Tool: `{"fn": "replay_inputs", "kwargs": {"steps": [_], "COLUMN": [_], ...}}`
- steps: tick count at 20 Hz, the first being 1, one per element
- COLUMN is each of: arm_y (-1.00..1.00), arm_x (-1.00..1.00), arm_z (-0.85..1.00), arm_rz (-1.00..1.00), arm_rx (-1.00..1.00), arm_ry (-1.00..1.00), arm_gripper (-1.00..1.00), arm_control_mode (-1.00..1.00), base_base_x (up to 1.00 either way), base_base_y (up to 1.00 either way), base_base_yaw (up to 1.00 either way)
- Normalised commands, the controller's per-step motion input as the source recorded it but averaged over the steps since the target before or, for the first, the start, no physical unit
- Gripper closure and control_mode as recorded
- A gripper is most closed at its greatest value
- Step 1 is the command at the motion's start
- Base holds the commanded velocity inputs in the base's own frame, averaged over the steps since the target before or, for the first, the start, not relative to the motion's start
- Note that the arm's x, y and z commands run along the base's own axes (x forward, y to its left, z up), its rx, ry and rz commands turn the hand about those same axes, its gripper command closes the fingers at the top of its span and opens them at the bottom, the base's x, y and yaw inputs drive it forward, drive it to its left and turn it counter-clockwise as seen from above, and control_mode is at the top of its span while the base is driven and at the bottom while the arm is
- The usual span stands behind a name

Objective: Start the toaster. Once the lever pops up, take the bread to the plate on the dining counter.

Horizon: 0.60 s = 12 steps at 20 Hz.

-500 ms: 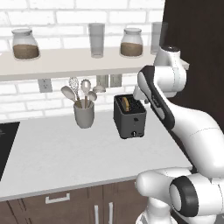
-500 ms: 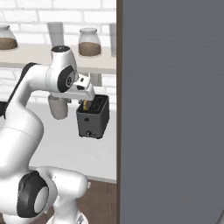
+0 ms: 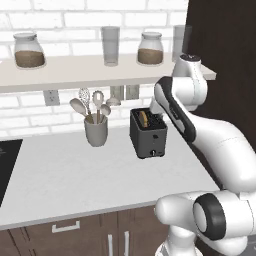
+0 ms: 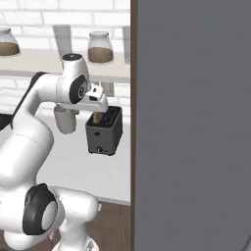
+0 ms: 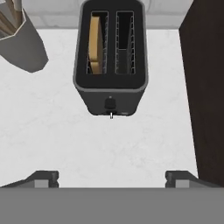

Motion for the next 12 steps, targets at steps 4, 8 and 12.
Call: {"fn": "replay_inputs", "kwargs": {"steps": [4,8,12], "arm_y": [0.0,0.06,0.04], "arm_x": [0.38,0.28,0.24], "arm_z": [-0.27,-0.24,-0.25], "arm_rz": [0.0,0.0,0.0], "arm_rx": [0.0,-0.04,-0.05], "arm_ry": [0.0,-0.01,-0.04], "arm_gripper": [1.0,1.0,1.0], "arm_control_mode": [-1.0,-1.0,-1.0], "base_base_x": [0.0,0.0,0.0], "base_base_y": [0.0,0.0,0.0], "base_base_yaw": [0.0,0.0,0.0]}}
